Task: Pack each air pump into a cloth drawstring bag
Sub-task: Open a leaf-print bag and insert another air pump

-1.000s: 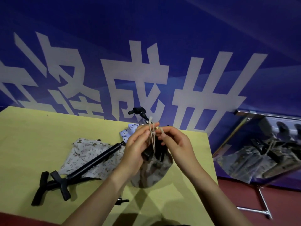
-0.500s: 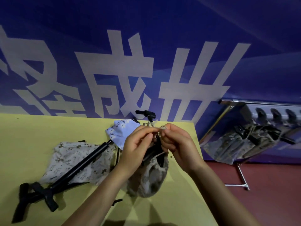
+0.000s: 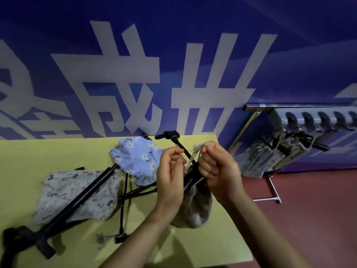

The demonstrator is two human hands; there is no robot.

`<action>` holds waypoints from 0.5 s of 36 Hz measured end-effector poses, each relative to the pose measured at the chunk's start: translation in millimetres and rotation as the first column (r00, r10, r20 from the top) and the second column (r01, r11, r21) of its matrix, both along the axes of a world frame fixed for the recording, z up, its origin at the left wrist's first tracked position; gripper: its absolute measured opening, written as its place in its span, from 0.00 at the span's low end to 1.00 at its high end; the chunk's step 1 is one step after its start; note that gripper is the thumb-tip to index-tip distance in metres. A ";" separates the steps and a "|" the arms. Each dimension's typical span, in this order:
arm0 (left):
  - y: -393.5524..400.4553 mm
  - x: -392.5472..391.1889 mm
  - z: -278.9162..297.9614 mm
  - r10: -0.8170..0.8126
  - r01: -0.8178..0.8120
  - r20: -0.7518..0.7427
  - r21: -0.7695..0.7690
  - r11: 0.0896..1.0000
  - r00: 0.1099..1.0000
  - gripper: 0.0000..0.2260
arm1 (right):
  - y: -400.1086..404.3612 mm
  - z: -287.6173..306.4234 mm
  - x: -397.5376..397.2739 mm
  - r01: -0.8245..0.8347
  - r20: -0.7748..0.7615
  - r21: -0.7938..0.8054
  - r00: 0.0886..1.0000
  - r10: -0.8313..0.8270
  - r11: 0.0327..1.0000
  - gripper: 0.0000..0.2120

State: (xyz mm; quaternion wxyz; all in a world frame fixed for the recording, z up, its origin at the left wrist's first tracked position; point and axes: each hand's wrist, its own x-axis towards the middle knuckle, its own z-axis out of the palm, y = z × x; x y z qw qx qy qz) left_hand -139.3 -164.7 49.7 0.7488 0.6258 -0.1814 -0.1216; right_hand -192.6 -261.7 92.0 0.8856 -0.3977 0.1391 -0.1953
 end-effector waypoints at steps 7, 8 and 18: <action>-49.6 -30.8 8.6 -0.019 -0.030 0.287 0.164 0.986 0.958 0.09 | -33.1 -3.2 -31.8 0.007 -0.082 -0.613 0.994 -0.072 0.790 0.09; -58.8 -34.3 10.6 0.003 -0.059 0.314 0.169 0.984 0.949 0.09 | -44.9 -0.4 -35.4 -0.002 -0.078 -0.647 0.995 -0.063 0.762 0.09; -172.6 -74.9 22.5 0.226 -0.285 0.417 0.083 0.955 0.880 0.13 | -187.6 14.6 -66.1 -0.108 -0.007 -0.590 0.992 0.129 0.800 0.08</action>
